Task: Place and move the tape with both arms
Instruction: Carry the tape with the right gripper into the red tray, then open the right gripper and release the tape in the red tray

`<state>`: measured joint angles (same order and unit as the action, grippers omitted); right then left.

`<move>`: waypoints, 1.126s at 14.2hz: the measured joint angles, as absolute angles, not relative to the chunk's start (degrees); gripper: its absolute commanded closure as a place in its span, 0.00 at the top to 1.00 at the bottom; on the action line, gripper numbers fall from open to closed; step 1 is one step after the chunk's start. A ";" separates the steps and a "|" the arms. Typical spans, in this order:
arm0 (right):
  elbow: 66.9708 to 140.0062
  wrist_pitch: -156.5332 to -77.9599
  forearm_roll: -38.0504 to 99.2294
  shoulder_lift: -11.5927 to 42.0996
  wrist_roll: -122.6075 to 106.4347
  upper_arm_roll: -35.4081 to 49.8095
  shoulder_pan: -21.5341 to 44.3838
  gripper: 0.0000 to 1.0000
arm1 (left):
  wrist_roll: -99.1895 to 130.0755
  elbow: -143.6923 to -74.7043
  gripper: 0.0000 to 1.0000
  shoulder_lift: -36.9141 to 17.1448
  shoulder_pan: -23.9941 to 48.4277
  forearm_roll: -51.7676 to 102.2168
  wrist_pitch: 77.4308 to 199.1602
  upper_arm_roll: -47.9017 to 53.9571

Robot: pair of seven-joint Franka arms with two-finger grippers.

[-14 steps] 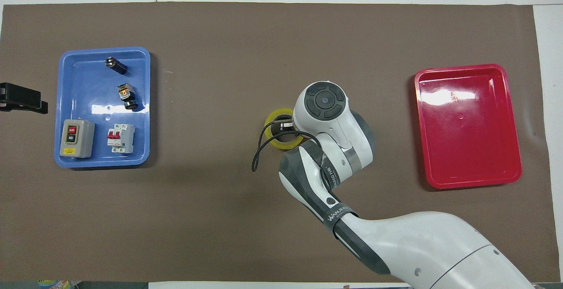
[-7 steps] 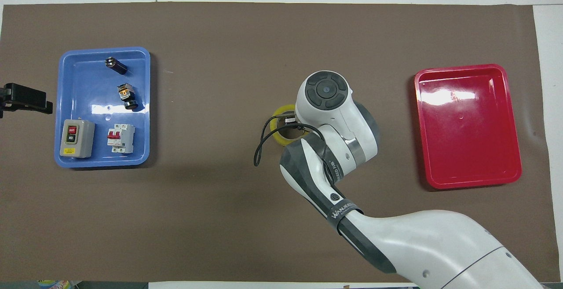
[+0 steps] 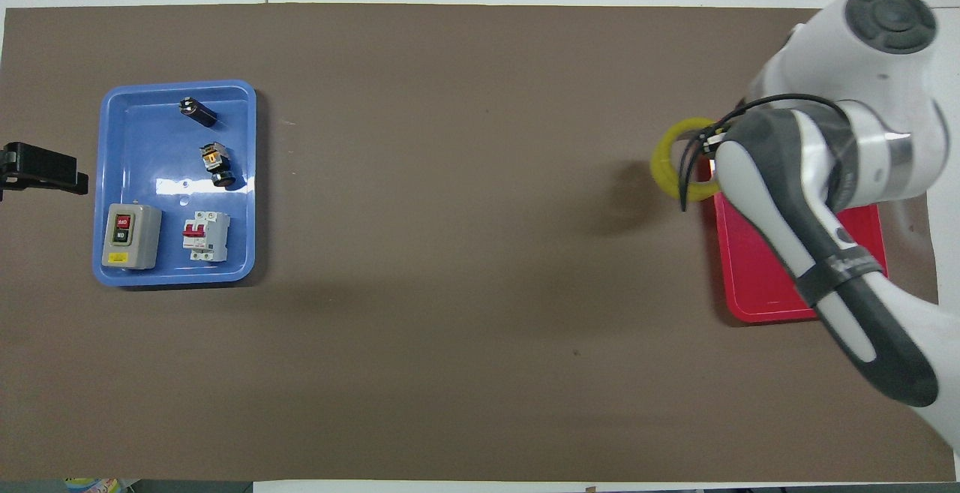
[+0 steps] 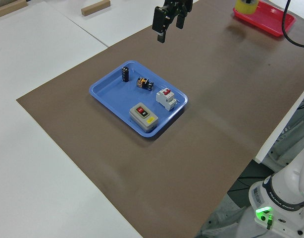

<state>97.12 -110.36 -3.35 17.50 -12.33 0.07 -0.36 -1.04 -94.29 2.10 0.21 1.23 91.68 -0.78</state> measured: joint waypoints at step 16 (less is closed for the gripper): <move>111.98 -125.09 1.17 17.81 -26.46 1.03 -15.37 1.00 | -1.04 -94.29 1.00 2.11 0.22 1.23 91.68 -0.78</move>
<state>111.98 -125.09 1.17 17.81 -26.46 1.03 -15.37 -1.04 -94.29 2.11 0.22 1.23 91.68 -0.78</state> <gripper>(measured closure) 0.784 0.000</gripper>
